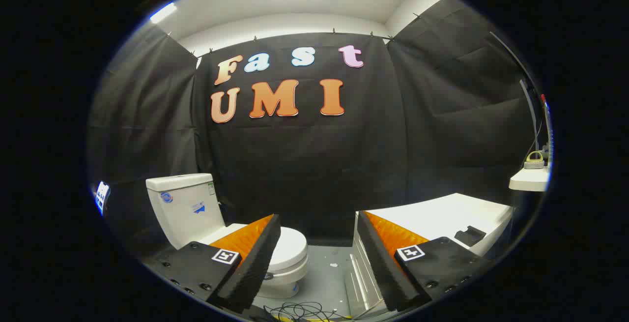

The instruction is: Open the toilet lid.

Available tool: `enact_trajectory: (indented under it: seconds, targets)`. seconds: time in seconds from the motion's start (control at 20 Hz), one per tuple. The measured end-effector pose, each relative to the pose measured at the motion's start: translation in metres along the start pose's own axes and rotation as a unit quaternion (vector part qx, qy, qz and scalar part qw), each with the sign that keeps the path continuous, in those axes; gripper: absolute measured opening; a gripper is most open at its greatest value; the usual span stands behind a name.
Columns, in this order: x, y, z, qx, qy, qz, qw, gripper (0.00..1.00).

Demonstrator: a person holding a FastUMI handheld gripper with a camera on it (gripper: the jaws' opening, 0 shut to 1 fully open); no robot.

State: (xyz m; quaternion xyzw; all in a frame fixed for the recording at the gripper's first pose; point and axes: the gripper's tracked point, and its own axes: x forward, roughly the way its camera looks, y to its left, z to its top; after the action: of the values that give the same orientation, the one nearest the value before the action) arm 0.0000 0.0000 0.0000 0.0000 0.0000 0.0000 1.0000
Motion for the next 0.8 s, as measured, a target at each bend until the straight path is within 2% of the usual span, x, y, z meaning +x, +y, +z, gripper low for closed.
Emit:
enact_trajectory:
  seconds: [0.8]
  targets:
    - [-0.0009, -0.0009, 0.0003, 0.006, 0.002, 0.002, 1.0, 1.0]
